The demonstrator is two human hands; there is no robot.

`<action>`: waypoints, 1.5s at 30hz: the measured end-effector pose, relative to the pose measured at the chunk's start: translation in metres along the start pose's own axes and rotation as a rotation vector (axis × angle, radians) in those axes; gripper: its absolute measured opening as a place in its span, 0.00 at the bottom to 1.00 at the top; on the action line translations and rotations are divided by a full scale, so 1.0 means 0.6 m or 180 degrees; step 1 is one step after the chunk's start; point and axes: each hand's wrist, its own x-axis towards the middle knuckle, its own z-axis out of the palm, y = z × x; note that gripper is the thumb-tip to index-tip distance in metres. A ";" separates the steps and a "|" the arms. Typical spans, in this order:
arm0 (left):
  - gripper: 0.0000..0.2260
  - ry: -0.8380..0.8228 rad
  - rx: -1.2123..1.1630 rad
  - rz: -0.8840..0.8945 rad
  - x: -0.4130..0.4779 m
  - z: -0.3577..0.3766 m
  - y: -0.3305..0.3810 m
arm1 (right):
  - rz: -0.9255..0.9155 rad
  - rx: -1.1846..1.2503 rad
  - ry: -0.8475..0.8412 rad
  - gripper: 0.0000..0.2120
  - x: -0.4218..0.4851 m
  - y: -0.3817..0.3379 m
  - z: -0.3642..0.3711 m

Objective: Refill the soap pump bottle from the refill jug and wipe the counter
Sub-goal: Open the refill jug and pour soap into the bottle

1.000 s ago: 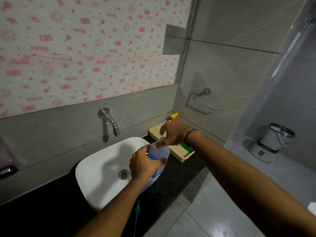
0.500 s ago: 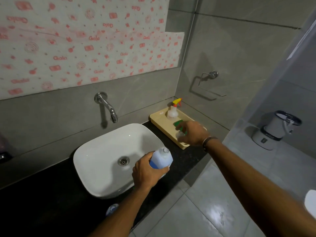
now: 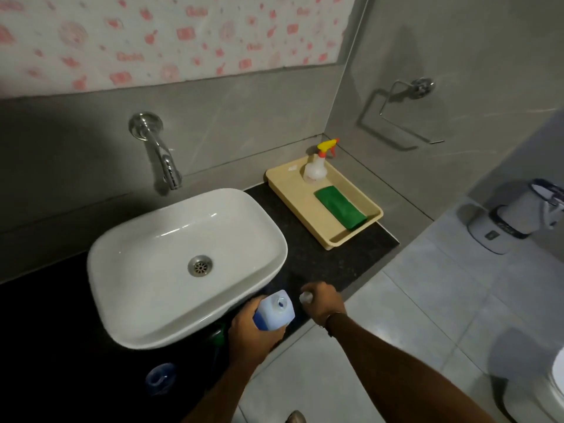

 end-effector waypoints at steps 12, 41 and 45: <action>0.20 0.0332 0.0149 0.0282 0.057 0.044 -0.033 | -0.0027 -0.0036 -0.0343 0.14 0.109 -0.003 0.041; 0.37 0.1133 0.0099 -0.0117 -0.154 -0.292 -0.225 | 0.0251 0.2909 0.1281 0.48 -0.149 -0.134 0.190; 0.37 0.0559 -0.0141 -0.0517 -0.116 -0.295 -0.254 | 0.0254 0.2836 0.1514 0.43 -0.122 -0.138 0.198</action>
